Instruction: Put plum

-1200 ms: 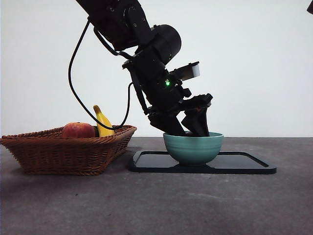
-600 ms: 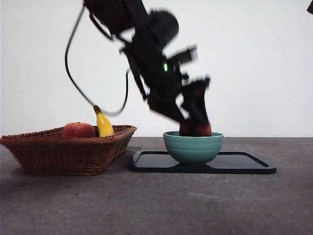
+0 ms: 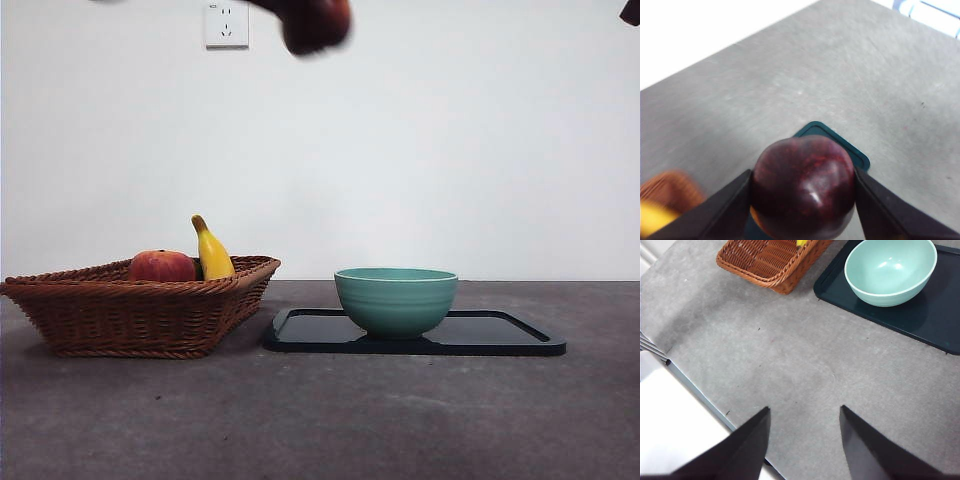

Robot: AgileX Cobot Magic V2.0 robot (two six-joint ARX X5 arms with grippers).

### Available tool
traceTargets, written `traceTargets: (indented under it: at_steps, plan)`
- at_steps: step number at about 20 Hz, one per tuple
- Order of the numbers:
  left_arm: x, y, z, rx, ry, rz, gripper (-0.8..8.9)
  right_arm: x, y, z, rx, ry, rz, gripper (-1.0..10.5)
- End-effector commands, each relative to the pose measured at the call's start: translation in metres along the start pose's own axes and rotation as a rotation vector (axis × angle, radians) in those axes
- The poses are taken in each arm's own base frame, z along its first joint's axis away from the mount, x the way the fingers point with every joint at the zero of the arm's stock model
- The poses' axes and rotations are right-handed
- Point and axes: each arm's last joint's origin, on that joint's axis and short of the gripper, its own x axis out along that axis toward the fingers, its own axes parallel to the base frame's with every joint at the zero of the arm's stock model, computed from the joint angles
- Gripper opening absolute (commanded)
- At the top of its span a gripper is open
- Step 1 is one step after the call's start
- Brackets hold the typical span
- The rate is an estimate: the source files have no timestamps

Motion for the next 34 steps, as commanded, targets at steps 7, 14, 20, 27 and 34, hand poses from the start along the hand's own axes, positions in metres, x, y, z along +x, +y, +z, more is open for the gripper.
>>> traceTargets:
  at_steps: [7,14,20,27,34]
  plan:
    - [-0.105,0.007,-0.020,-0.123,0.068,0.117,2.46,0.000,0.001,0.002,-0.020,-0.007,0.007,2.2]
    - [-0.091,0.035,-0.100,-0.185,0.062,0.264,2.47,0.000,0.001,0.002,-0.021,-0.008,0.007,2.2]
    - [-0.033,0.059,-0.145,-0.161,0.068,0.279,2.47,0.000,0.001,0.002,-0.021,-0.008,0.007,2.2]
    - [0.033,0.089,-0.172,-0.159,0.175,0.255,2.46,0.000,0.001,0.002,-0.019,-0.007,0.007,2.2]
    - [0.074,0.102,-0.206,-0.187,0.304,0.224,2.47,0.000,0.001,0.002,-0.016,-0.007,0.007,2.2]
